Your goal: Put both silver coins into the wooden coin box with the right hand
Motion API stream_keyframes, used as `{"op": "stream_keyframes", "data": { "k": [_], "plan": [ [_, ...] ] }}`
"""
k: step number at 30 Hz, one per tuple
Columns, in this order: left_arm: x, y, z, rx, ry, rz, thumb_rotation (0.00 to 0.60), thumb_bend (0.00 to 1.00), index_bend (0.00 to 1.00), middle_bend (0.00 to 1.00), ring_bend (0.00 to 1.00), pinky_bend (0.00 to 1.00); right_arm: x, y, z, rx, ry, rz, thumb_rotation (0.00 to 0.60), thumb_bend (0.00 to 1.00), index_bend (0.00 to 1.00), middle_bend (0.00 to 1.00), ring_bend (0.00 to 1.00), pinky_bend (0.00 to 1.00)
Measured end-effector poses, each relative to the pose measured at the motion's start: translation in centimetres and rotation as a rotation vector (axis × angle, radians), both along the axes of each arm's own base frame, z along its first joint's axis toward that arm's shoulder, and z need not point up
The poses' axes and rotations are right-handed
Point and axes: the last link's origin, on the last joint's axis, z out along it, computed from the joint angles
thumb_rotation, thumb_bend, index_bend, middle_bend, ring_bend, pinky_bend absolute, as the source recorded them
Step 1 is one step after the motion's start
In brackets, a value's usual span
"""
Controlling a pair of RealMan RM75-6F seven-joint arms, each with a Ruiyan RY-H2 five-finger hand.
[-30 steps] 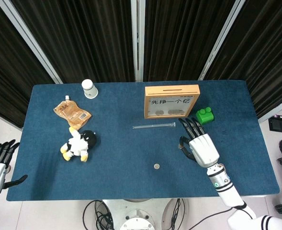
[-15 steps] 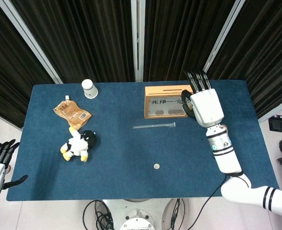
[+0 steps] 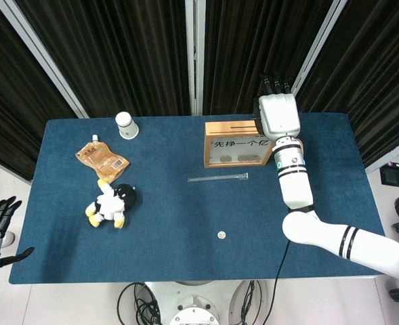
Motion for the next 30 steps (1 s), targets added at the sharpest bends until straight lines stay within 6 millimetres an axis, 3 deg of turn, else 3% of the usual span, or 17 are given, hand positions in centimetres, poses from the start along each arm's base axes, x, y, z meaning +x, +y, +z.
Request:
{"op": "stream_keyframes", "data": {
  "k": [12,30],
  "plan": [
    [-0.1,0.1,0.1,-0.004,0.001,-0.012,0.6,0.09,0.06,0.01,0.0,0.0,1.1,-2.0,-1.9,0.118,-0.011,-0.229,0.6,0.37,0.81,0.05,0.0,0.0],
    [-0.3,0.3,0.0,-0.004,-0.001,-0.004,0.6,0.09,0.06,0.01,0.0,0.0,1.6,-2.3,-2.4,0.184,0.042,-0.248,0.6,0.37,0.82,0.05,0.0,0.0]
  ]
}}
